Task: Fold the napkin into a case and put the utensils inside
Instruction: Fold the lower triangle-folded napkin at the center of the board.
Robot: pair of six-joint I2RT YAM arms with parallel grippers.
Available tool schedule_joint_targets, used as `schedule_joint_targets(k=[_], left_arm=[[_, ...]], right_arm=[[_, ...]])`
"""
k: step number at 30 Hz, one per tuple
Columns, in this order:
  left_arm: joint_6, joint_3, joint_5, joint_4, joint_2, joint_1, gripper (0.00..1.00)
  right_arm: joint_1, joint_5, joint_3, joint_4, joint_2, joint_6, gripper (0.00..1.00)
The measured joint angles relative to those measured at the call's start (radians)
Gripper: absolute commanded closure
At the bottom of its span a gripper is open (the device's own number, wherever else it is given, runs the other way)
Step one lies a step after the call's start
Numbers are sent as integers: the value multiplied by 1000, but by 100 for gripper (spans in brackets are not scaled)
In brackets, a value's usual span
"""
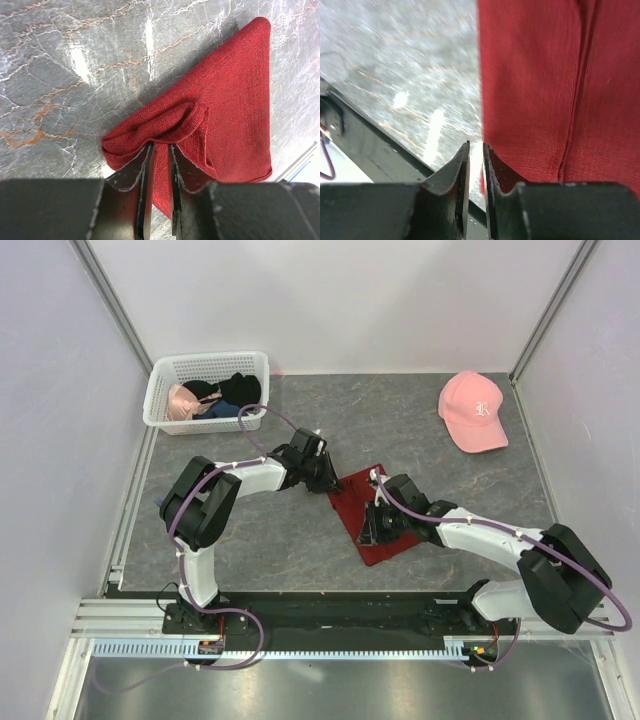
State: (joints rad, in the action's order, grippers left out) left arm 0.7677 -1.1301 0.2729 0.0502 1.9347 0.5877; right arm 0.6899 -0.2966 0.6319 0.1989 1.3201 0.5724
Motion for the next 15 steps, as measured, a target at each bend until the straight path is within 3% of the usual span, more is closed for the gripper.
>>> schedule_joint_targets(k=[7, 15], left_arm=[[0, 0, 10, -2, 5, -3, 77], [0, -5, 20, -1, 11, -4, 77]], right_arm=[[-2, -72, -113, -132, 69, 51, 82], [-2, -43, -89, -31, -57, 48, 82]])
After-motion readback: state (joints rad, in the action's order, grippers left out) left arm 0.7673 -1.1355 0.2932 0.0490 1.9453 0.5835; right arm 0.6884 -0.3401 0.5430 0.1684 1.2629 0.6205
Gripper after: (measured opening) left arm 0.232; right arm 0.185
